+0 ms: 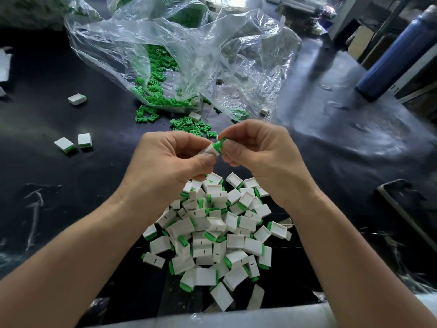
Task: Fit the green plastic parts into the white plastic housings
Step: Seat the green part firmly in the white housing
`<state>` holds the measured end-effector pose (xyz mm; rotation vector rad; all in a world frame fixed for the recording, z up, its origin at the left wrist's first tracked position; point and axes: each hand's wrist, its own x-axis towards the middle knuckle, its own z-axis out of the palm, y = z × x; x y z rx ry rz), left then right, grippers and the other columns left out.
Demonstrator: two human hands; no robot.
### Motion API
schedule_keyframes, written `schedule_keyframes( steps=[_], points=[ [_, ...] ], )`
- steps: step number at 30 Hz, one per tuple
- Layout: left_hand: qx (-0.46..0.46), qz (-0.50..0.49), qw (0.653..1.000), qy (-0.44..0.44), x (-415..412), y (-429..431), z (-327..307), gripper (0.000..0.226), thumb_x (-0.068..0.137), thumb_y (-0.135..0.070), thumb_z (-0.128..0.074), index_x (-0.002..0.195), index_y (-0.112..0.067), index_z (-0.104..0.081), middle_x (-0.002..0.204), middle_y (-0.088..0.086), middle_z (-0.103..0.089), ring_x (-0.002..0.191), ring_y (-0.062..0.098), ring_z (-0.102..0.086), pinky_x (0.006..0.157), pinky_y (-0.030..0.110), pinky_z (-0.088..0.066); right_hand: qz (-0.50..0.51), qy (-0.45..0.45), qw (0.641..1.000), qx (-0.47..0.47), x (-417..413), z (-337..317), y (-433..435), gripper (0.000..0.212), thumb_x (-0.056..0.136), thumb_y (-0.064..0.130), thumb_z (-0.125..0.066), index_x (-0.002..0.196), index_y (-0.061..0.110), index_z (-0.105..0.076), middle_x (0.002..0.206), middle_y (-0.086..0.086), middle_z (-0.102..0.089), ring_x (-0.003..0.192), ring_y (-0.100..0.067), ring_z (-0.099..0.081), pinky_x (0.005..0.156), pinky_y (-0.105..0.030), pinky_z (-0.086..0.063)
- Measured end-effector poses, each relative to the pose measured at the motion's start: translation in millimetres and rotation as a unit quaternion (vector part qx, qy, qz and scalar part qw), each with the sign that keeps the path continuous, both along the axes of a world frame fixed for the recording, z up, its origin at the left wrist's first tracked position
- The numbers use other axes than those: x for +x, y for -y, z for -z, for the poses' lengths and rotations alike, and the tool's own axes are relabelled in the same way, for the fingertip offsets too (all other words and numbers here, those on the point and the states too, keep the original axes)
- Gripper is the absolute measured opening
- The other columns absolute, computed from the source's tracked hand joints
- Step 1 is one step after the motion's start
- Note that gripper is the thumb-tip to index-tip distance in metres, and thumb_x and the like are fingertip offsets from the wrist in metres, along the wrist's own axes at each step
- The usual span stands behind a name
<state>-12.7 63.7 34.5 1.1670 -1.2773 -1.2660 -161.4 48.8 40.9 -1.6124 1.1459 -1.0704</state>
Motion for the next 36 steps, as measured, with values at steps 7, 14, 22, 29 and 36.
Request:
schedule_keyframes(
  steps=[7, 14, 22, 29, 36],
  points=[
    [-0.034, -0.001, 0.999, 0.040, 0.3, -0.4, 2.5, 0.014, 0.076, -0.002, -0.070, 0.072, -0.016, -0.070, 0.059, 0.004, -0.068, 0.050, 0.005, -0.058, 0.050, 0.015, -0.049, -0.011, -0.039, 0.999, -0.012, -2.3, 1.3, 0.4, 0.029, 0.080, -0.007, -0.063, 0.073, 0.021, -0.062, 0.069, 0.002, -0.063, 0.061, -0.006, -0.059, 0.063, -0.020, -0.052],
    [-0.064, 0.003, 0.991, 0.120, 1.2, -0.1, 6.3, 0.014, 0.074, -0.005, -0.072, 0.071, -0.019, -0.070, 0.061, 0.000, -0.069, 0.049, 0.003, -0.060, 0.048, 0.017, -0.049, -0.003, -0.110, 0.992, -0.056, -2.2, 3.7, -0.3, 0.031, 0.076, -0.007, -0.067, 0.069, 0.023, -0.062, 0.072, 0.010, -0.063, 0.066, -0.005, -0.059, 0.069, -0.026, -0.054],
    [-0.115, 0.007, 0.975, 0.192, 3.0, -1.0, 7.2, 0.020, 0.072, -0.007, -0.074, 0.070, -0.026, -0.069, 0.063, -0.009, -0.068, 0.051, 0.001, -0.062, 0.053, 0.018, -0.053, 0.001, -0.178, 0.976, -0.128, -4.7, 3.9, -1.5, 0.010, 0.074, -0.004, -0.069, 0.076, 0.006, -0.068, 0.066, 0.015, -0.057, 0.064, -0.003, -0.054, 0.058, -0.017, -0.045],
    [-0.169, 0.015, 0.945, 0.279, 2.8, -2.6, 6.6, 0.011, 0.071, -0.006, -0.076, 0.074, -0.016, -0.073, 0.059, -0.008, -0.065, 0.055, 0.004, -0.059, 0.052, 0.018, -0.049, -0.023, -0.249, 0.944, -0.216, -4.2, 3.1, -4.5, 0.007, 0.072, -0.005, -0.066, 0.074, 0.002, -0.068, 0.066, 0.003, -0.060, 0.060, -0.006, -0.049, 0.055, -0.020, -0.041],
    [-0.047, 0.035, 0.998, 0.017, -0.6, -2.4, -3.1, 0.013, 0.060, -0.015, -0.067, 0.072, -0.010, -0.068, 0.055, 0.002, -0.066, 0.047, 0.008, -0.059, 0.045, 0.016, -0.048, -0.011, -0.081, 0.992, -0.099, -5.9, -1.2, -0.6, 0.035, 0.076, -0.006, -0.067, 0.071, 0.029, -0.059, 0.071, 0.003, -0.063, 0.067, -0.020, -0.063, 0.066, -0.042, -0.056]
  ],
)
